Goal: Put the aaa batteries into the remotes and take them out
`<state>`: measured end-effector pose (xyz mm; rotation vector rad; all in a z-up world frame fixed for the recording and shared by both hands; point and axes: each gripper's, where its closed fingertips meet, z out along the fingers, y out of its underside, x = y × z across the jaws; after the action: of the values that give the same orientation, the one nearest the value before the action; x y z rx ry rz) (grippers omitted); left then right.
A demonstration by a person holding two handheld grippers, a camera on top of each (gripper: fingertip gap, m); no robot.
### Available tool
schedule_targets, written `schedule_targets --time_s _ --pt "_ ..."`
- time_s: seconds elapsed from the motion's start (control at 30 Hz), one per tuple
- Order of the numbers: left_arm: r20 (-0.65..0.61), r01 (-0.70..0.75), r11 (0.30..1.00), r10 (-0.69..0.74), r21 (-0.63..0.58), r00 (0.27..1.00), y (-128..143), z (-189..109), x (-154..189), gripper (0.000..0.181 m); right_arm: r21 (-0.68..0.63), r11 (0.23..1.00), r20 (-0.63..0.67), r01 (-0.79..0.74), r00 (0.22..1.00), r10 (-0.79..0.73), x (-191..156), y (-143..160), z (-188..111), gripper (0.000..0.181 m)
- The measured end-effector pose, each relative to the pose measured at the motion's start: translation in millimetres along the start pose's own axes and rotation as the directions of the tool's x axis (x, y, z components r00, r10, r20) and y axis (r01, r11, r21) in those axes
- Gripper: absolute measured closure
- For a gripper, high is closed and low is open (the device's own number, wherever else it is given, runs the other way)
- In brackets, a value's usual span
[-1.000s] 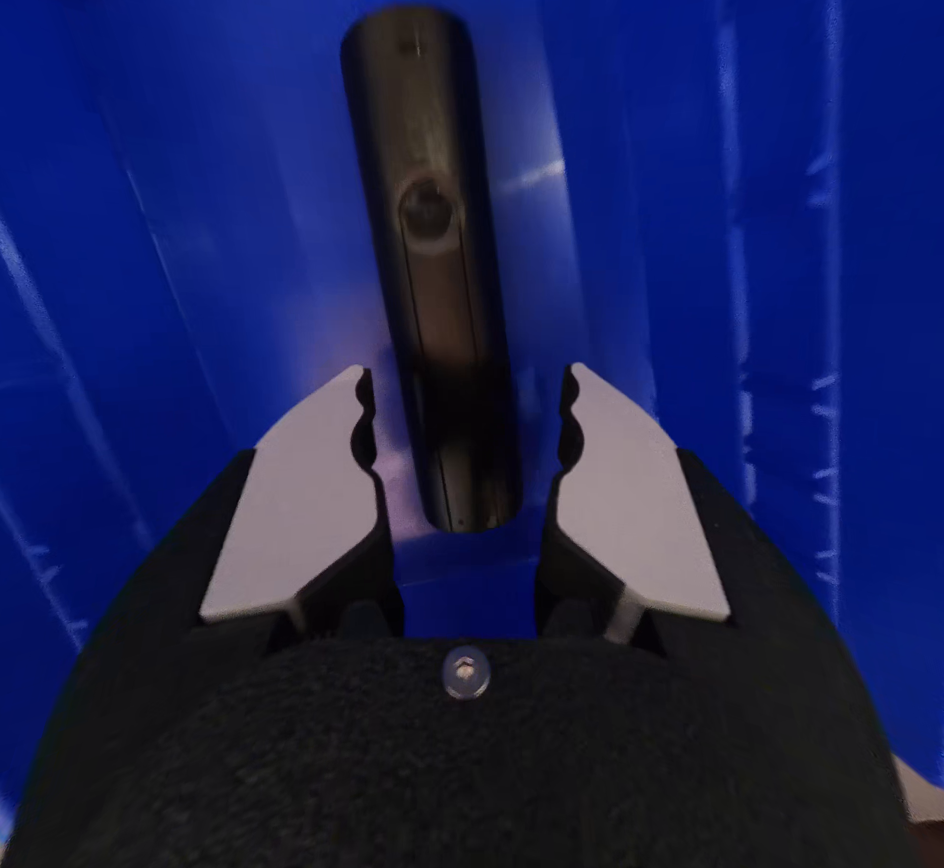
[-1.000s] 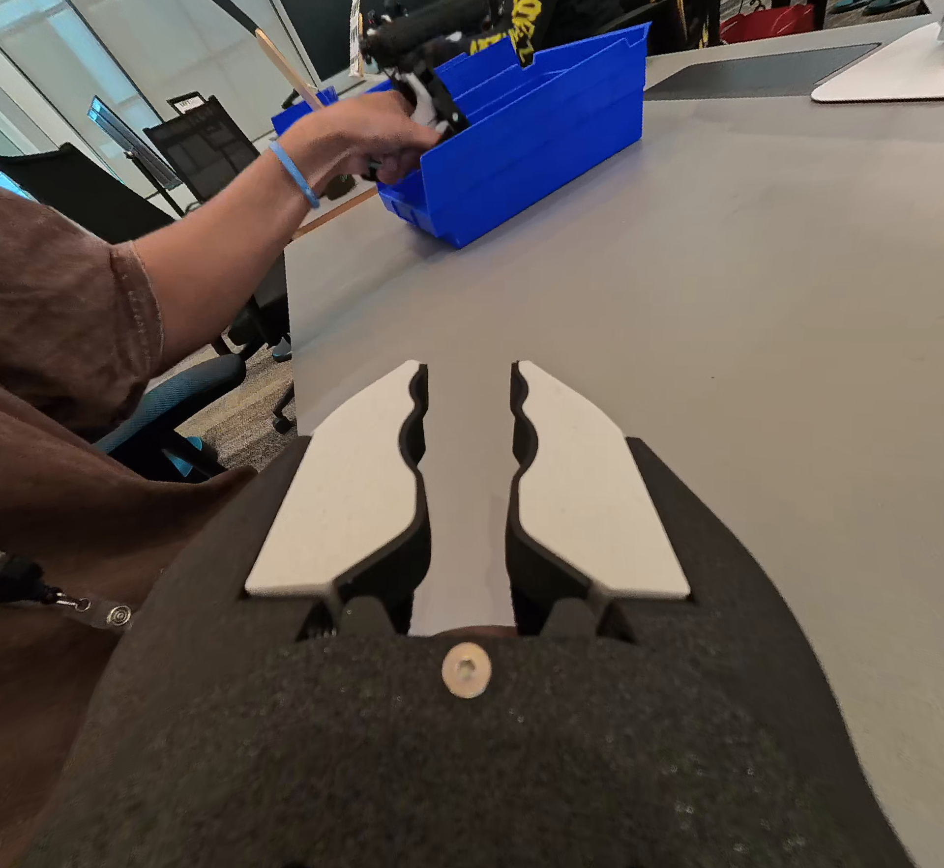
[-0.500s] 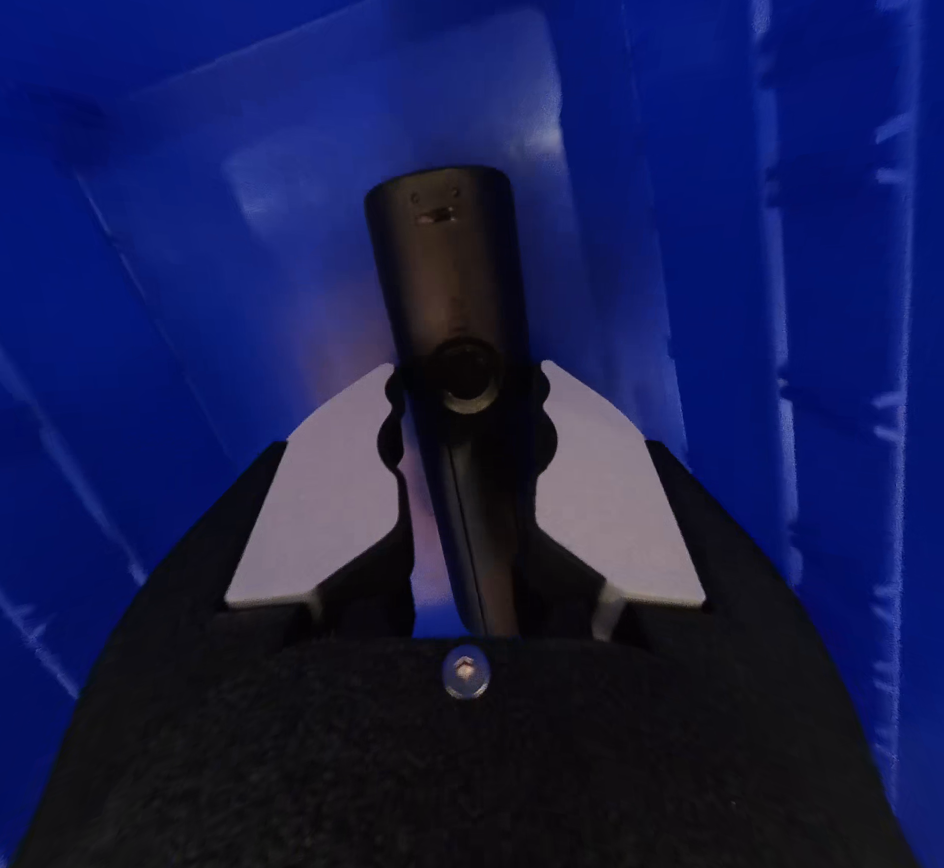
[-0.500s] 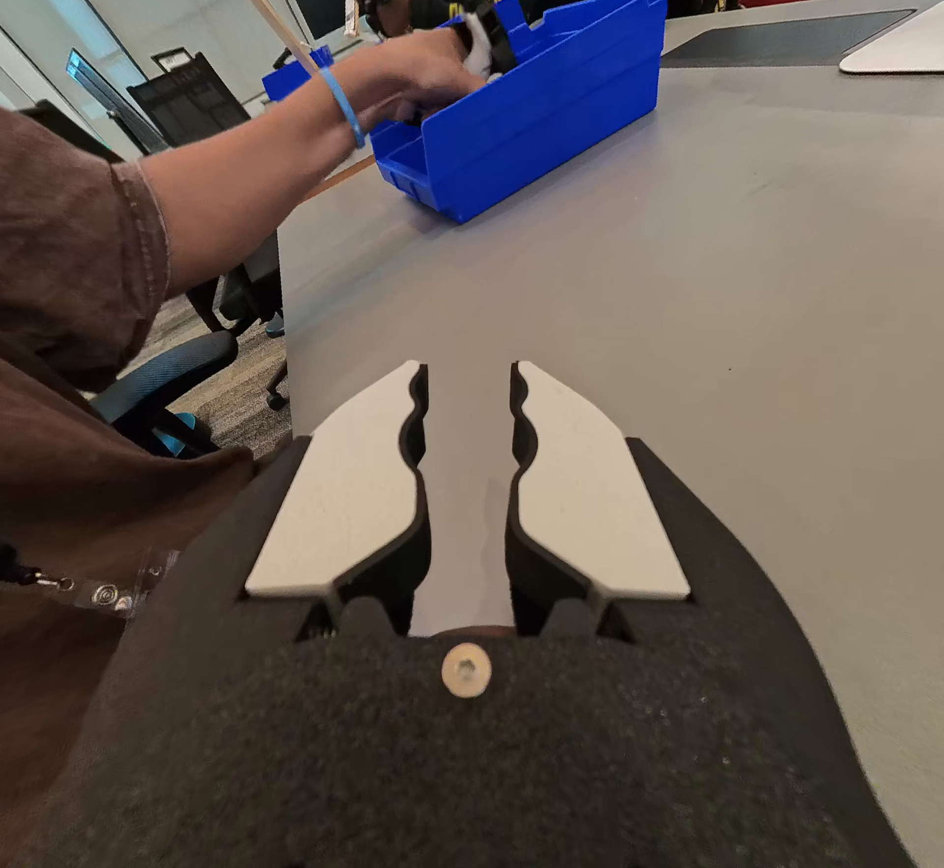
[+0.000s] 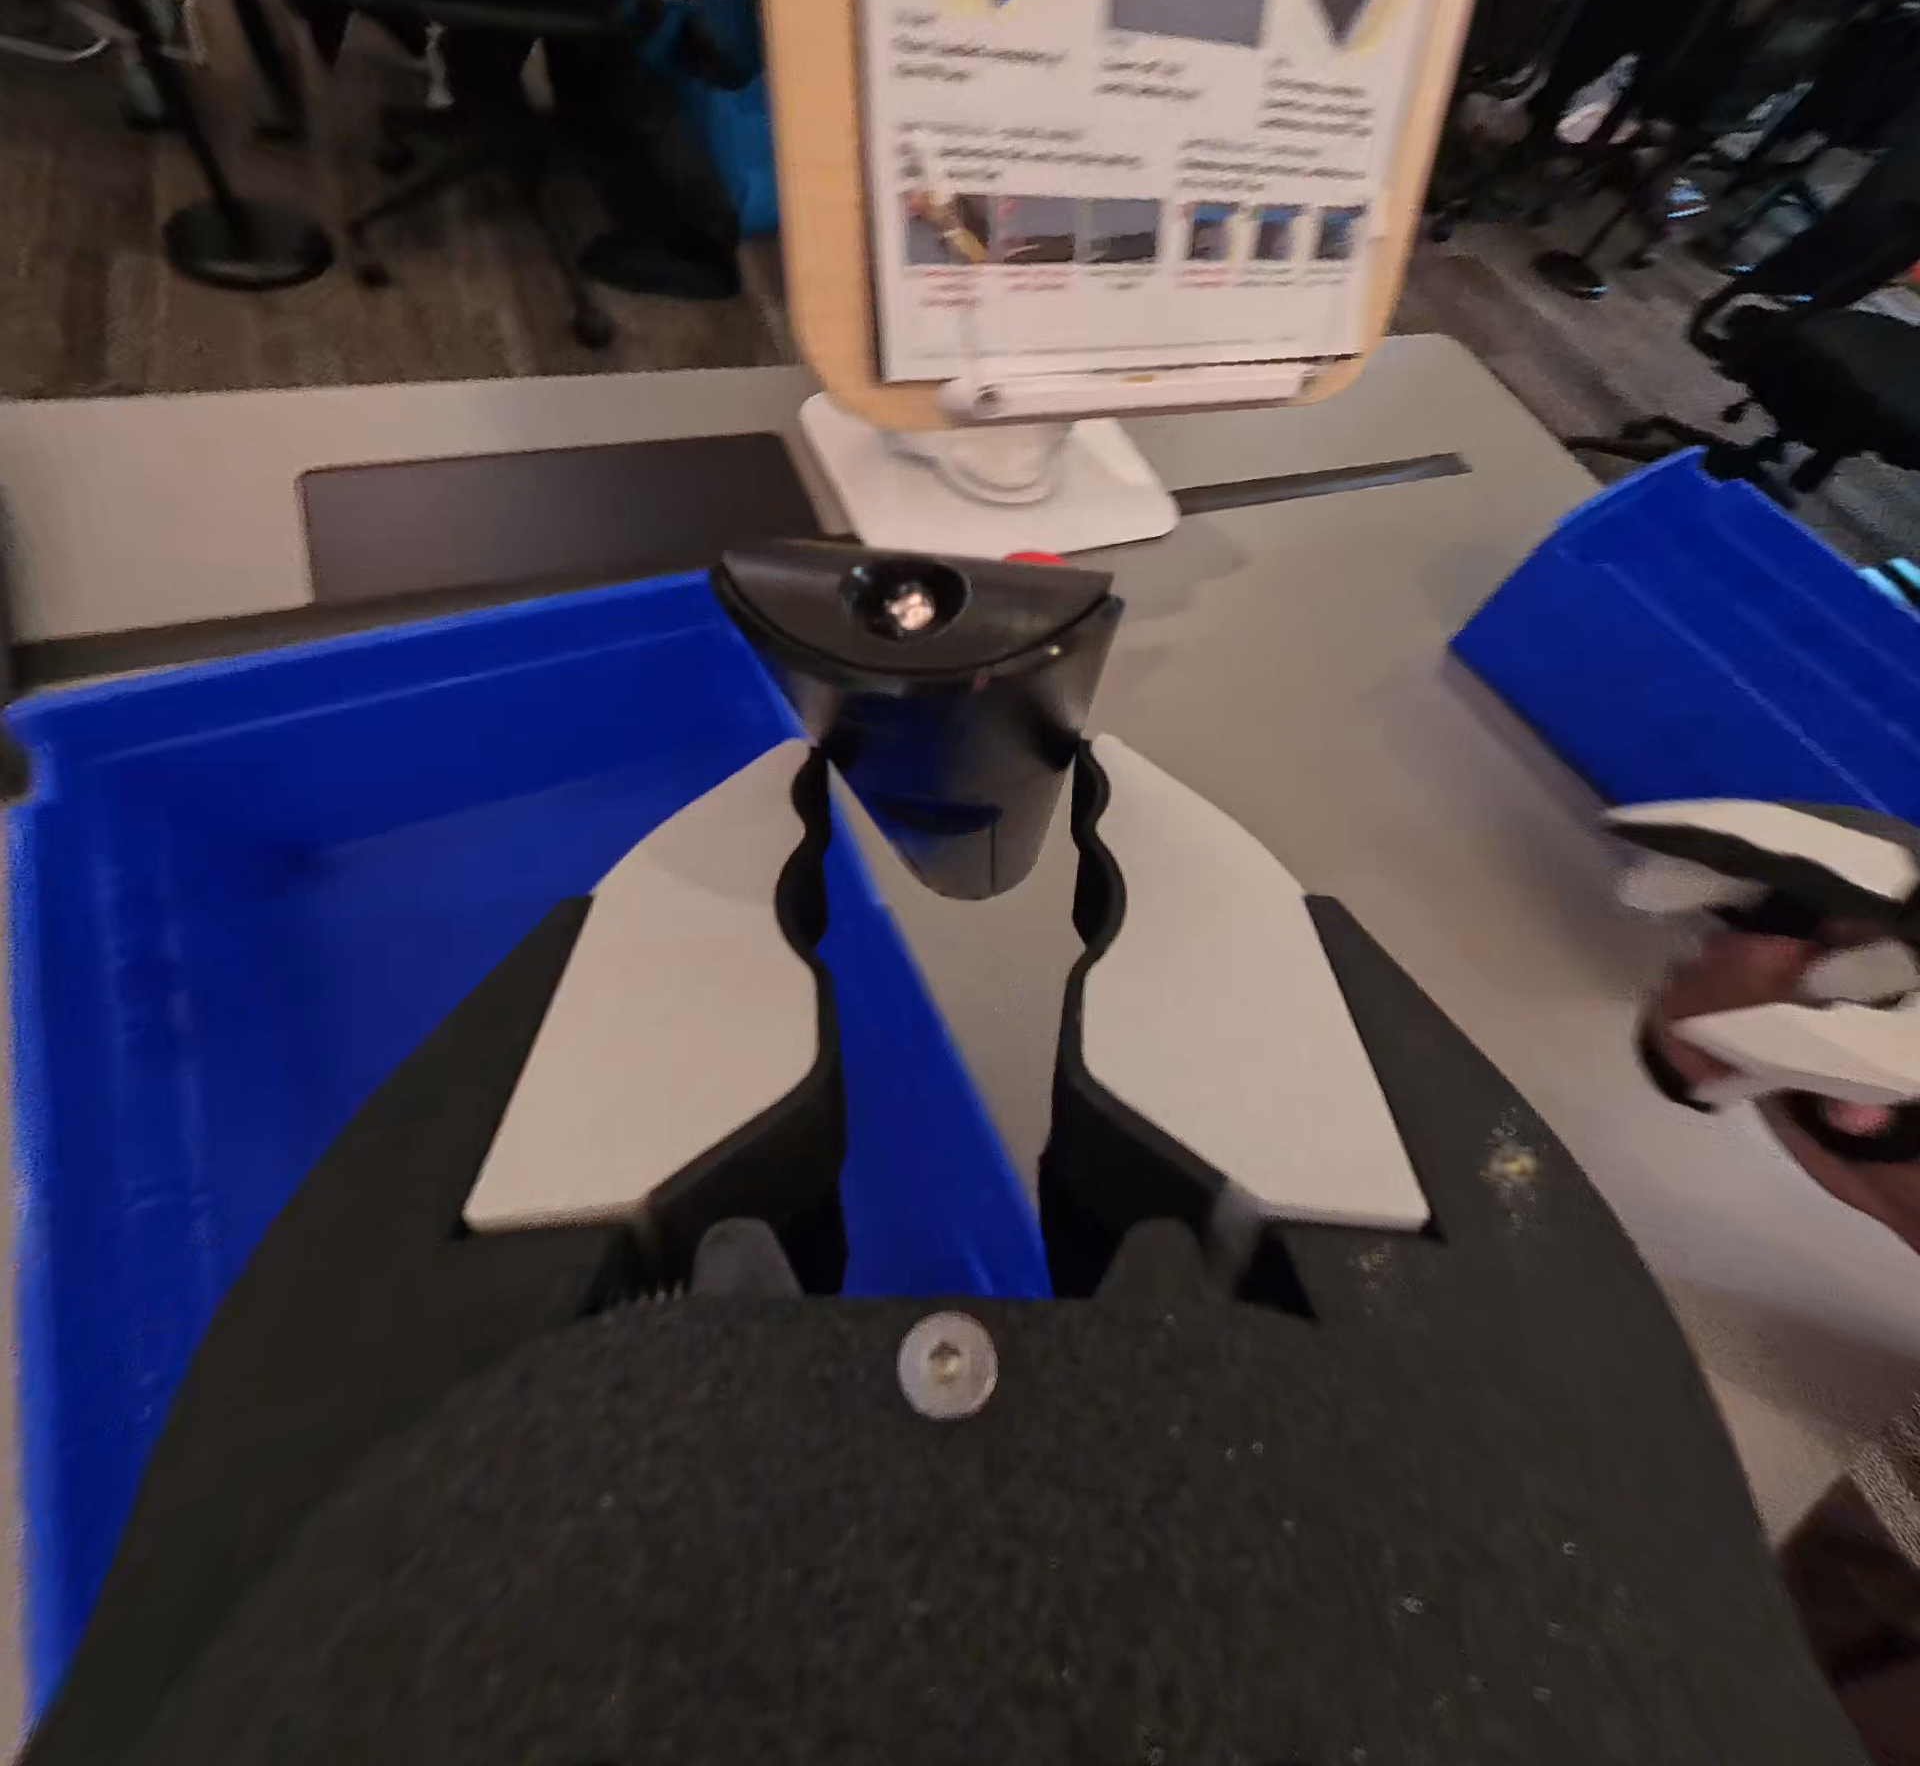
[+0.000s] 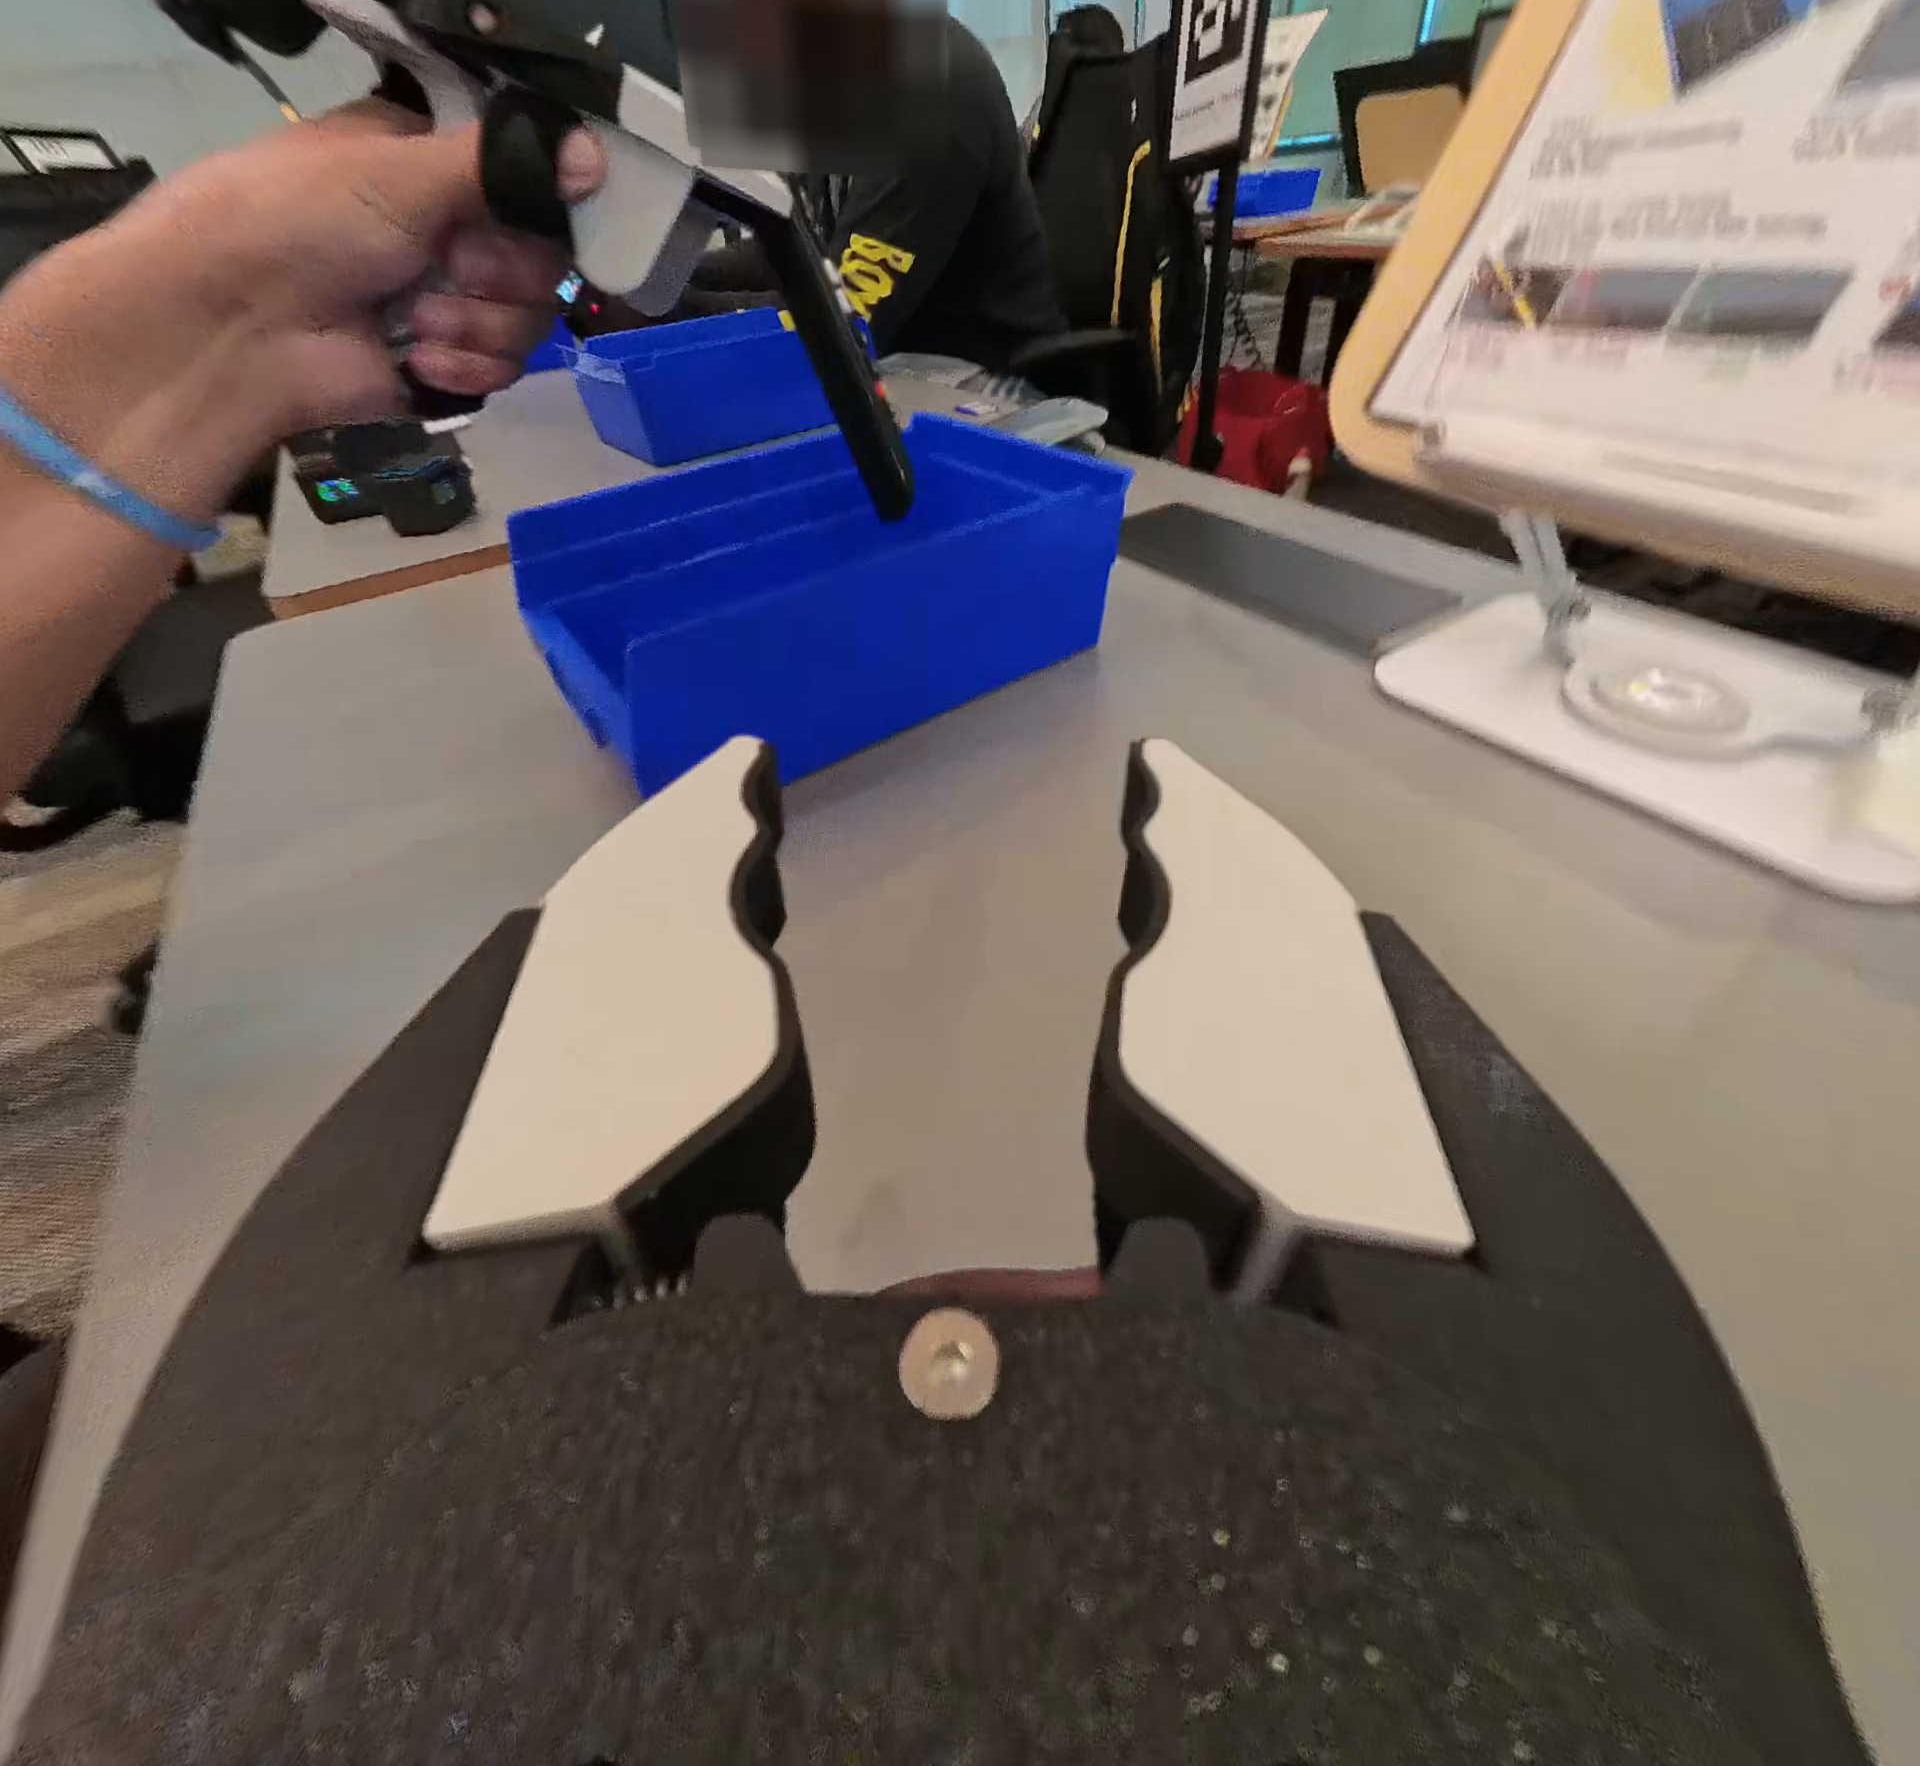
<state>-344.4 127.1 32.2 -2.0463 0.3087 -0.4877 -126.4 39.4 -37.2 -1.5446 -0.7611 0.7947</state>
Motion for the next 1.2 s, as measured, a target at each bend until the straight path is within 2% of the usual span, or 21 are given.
schedule_targets --time_s 0.1,0.17,0.23,0.27,0.33,0.37,0.47,0.6,0.73,0.83,0.9,1.03,1.13,1.17,1.2 --pt "-0.092 -0.030 0.999 0.031 0.015 0.995 -8.1 7.6 46.9 0.137 -0.038 0.997 0.024 0.074 0.997 -0.073 -11.2 -20.1 54.8 0.107" --pt "-0.168 -0.040 0.999 0.041 0.009 0.985 -6.9 17.2 80.3 0.137 -0.088 0.987 0.005 0.132 0.991 -0.132 -14.8 -23.0 86.7 0.101" --pt "-0.235 -0.053 0.998 0.048 -0.018 0.971 1.4 28.8 111.6 0.137 -0.126 0.975 -0.077 0.185 0.978 -0.196 -4.3 -23.8 104.6 0.099" --pt "-0.266 -0.060 0.998 0.051 -0.027 0.963 6.2 34.6 126.2 0.137 -0.137 0.969 -0.092 0.207 0.971 -0.221 -0.1 -22.2 108.0 0.105" --pt "-0.322 -0.065 0.997 0.048 -0.041 0.945 15.9 45.2 149.7 0.137 -0.177 0.960 -0.126 0.215 0.963 -0.239 13.0 -13.8 99.1 0.149" --pt "-0.339 -0.064 0.997 0.045 -0.044 0.940 20.0 50.2 157.5 0.137 -0.177 0.964 -0.103 0.200 0.970 -0.221 14.9 -8.7 91.3 0.155" --pt "-0.429 -0.092 0.995 0.067 -0.037 0.901 29.2 59.6 175.6 0.138 -0.215 0.974 0.019 0.074 0.997 -0.071 16.4 11.0 64.5 0.156" --pt "-0.570 -0.113 0.993 0.111 0.033 0.814 25.7 57.0 188.7 0.122 -0.176 0.978 0.182 -0.114 0.972 0.146 11.8 12.9 24.6 0.157" --pt "-0.706 -0.251 0.965 0.231 0.078 0.670 41.0 53.0 212.5 0.112 -0.172 0.960 0.416 -0.220 0.867 0.273 -11.3 1.9 -7.6 0.156" --pt "-0.821 -0.307 0.945 0.260 0.109 0.508 53.6 43.2 239.9 0.108 -0.209 0.938 0.630 -0.276 0.696 0.345 -39.2 -7.0 -29.5 0.156" --pt "-0.875 -0.315 0.942 0.247 0.116 0.417 58.6 38.4 256.0 0.107 -0.261 0.921 0.721 -0.290 0.576 0.385 -55.1 -7.7 -40.2 0.156" --pt "-0.958 -0.307 0.945 0.186 0.113 0.219 68.3 22.1 281.7 0.105 -0.347 0.906 0.811 -0.244 0.406 0.420 -81.1 -1.0 -53.6 0.156" --pt "-0.985 -0.267 0.956 0.149 0.123 0.081 71.2 4.2 291.2 0.125 -0.397 0.894 0.835 -0.207 0.323 0.445 -91.3 5.7 -62.8 0.156" --pt "-0.988 -0.254 0.959 0.144 0.127 0.049 72.4 -0.4 292.0 0.134 -0.406 0.891 0.835 -0.202 0.313 0.452 -91.4 7.9 -64.4 0.156" --pt "-0.987 -0.241 0.961 0.151 0.134 0.051 73.1 -0.3 292.1 0.134 -0.413 0.888 0.835 -0.205 0.304 0.458 -90.3 9.3 -65.8 0.156"
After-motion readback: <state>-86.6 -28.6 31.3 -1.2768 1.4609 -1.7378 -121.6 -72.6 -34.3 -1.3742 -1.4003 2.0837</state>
